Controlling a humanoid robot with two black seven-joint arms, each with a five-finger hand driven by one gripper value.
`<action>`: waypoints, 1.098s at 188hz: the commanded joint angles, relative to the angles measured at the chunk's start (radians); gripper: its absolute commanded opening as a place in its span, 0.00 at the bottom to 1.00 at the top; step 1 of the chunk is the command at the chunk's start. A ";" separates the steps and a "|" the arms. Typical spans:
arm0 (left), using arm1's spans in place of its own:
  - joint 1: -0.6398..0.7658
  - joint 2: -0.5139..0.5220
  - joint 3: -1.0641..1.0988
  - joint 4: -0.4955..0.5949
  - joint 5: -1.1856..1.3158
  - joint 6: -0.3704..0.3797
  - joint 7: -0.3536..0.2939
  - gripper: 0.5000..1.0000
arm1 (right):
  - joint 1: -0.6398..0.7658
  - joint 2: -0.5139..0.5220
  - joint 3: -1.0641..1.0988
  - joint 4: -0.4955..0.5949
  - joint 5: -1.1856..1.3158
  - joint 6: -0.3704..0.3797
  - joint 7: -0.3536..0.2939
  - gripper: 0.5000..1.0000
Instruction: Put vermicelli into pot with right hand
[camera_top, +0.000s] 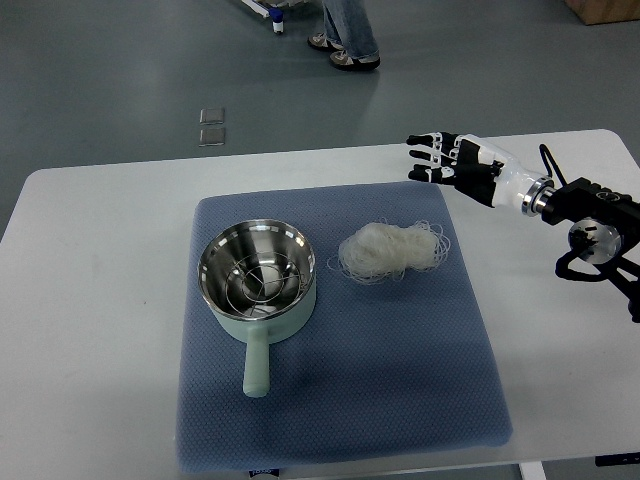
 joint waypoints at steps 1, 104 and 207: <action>0.000 0.000 -0.002 0.000 -0.005 -0.005 0.000 1.00 | -0.001 0.000 0.001 -0.001 -0.001 -0.005 0.003 0.95; 0.000 0.000 0.001 0.012 -0.006 0.003 0.002 1.00 | 0.071 0.001 -0.016 0.022 -0.478 -0.025 0.077 0.95; 0.000 0.000 0.001 0.012 -0.006 0.003 0.002 1.00 | 0.281 -0.037 -0.246 0.129 -1.043 0.041 0.090 0.95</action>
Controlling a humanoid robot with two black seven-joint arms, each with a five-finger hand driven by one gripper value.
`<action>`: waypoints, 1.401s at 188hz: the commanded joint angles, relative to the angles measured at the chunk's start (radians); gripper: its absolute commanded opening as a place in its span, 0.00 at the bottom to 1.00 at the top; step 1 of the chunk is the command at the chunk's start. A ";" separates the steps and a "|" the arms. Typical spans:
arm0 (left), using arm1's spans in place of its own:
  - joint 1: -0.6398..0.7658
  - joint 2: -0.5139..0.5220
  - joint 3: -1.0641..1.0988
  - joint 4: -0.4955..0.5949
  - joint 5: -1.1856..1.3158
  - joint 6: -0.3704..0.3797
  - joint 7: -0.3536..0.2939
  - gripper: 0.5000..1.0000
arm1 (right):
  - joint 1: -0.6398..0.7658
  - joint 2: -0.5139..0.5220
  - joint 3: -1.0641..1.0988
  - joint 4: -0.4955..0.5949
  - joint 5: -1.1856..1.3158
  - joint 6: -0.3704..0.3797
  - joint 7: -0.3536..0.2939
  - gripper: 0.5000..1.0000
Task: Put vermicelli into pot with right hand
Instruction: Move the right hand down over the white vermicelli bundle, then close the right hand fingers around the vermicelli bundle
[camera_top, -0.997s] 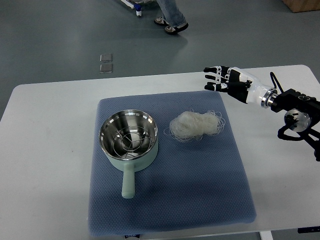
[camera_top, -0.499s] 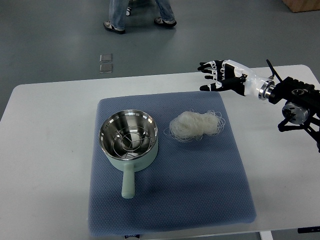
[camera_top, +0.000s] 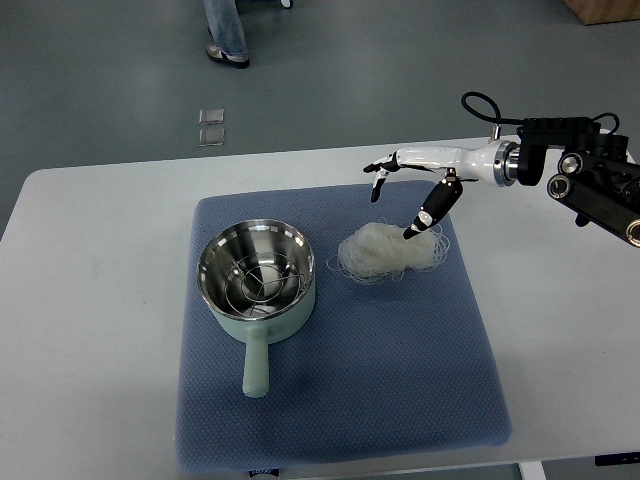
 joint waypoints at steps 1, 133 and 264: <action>0.000 0.000 0.000 0.000 0.000 0.000 0.000 1.00 | 0.030 0.004 -0.054 0.000 -0.008 -0.005 -0.009 0.95; 0.000 0.000 0.000 0.000 0.000 0.000 0.000 1.00 | -0.131 0.060 -0.057 -0.035 -0.010 -0.192 -0.077 0.95; 0.000 0.000 0.000 0.000 0.000 0.000 0.000 1.00 | -0.129 0.063 -0.059 -0.053 -0.010 -0.235 -0.058 0.02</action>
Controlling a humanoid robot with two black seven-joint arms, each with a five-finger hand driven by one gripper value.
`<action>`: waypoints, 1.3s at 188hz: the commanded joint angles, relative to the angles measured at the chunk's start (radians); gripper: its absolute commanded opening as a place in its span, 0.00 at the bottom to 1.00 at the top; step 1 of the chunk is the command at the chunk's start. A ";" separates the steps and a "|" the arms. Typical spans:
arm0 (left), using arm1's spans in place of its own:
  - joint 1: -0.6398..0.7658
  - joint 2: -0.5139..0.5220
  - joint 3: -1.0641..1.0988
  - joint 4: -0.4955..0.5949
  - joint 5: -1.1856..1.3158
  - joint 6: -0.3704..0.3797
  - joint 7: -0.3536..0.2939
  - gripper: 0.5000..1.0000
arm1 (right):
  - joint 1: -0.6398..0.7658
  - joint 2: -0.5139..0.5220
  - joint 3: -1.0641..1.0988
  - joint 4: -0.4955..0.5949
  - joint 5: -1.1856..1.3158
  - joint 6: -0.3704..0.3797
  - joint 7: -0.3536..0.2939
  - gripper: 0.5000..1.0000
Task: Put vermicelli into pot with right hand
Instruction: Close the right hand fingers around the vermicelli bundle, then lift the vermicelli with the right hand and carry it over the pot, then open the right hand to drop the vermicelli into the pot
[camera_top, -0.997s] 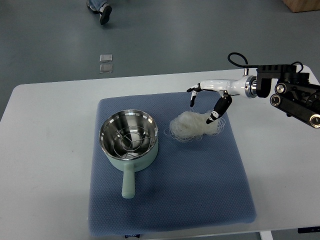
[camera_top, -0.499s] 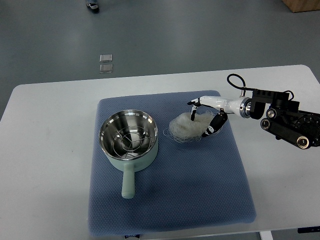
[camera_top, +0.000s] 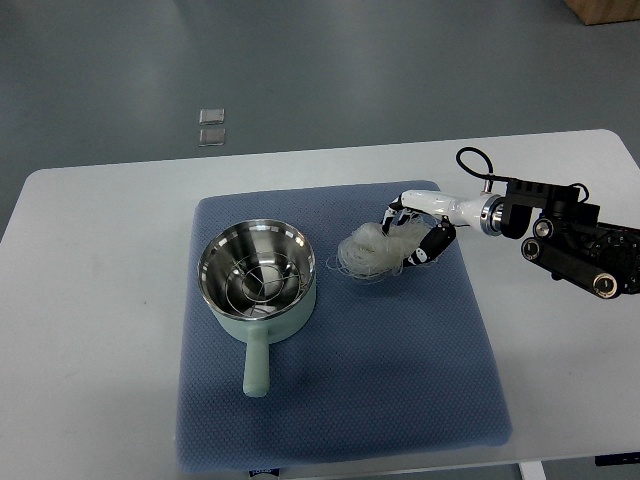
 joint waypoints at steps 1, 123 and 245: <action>0.000 0.000 0.000 0.000 0.000 0.000 0.000 1.00 | 0.005 -0.005 0.000 0.002 0.000 0.001 0.016 0.02; 0.000 0.000 0.000 0.000 0.000 0.000 0.000 1.00 | 0.143 -0.107 0.026 0.011 0.021 0.075 0.156 0.00; 0.000 0.000 0.000 0.000 0.000 0.000 0.000 1.00 | 0.252 0.165 0.083 0.106 0.028 0.133 0.155 0.00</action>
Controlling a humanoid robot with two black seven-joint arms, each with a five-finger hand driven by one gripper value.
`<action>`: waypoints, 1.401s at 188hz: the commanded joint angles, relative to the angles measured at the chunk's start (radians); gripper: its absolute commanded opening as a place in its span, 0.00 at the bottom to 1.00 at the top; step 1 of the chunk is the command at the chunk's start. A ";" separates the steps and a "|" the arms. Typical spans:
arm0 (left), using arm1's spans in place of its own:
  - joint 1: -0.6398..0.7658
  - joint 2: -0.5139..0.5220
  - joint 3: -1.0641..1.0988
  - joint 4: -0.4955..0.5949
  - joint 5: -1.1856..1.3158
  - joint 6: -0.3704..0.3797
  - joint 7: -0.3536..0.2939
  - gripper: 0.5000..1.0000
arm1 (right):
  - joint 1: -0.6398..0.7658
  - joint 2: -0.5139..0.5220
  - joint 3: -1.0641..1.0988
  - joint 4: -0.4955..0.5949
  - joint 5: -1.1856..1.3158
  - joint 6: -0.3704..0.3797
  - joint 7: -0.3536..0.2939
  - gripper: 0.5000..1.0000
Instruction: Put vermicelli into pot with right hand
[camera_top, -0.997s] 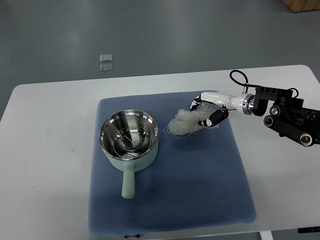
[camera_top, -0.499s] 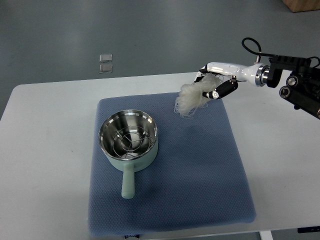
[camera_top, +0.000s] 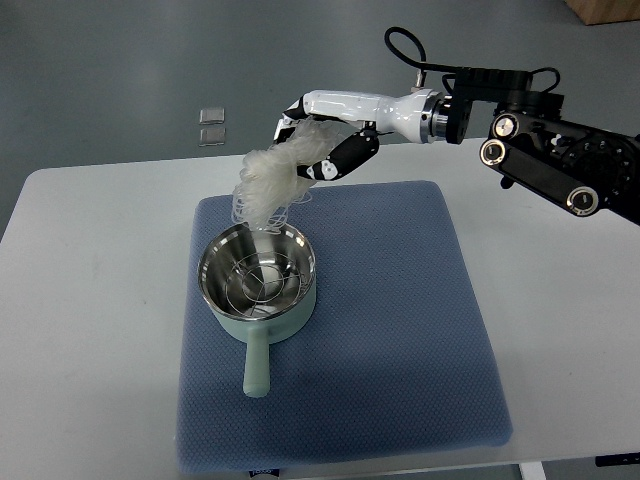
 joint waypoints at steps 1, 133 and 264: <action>0.000 0.000 0.000 0.000 0.000 0.000 0.000 1.00 | -0.013 0.052 -0.018 0.000 -0.008 -0.001 -0.001 0.00; 0.000 0.000 0.000 0.000 0.000 0.000 0.000 1.00 | -0.120 -0.069 0.162 -0.076 0.341 0.187 -0.097 0.85; 0.000 0.000 0.000 0.000 0.000 0.000 0.000 1.00 | -0.300 -0.060 0.165 -0.393 1.162 0.219 -0.235 0.85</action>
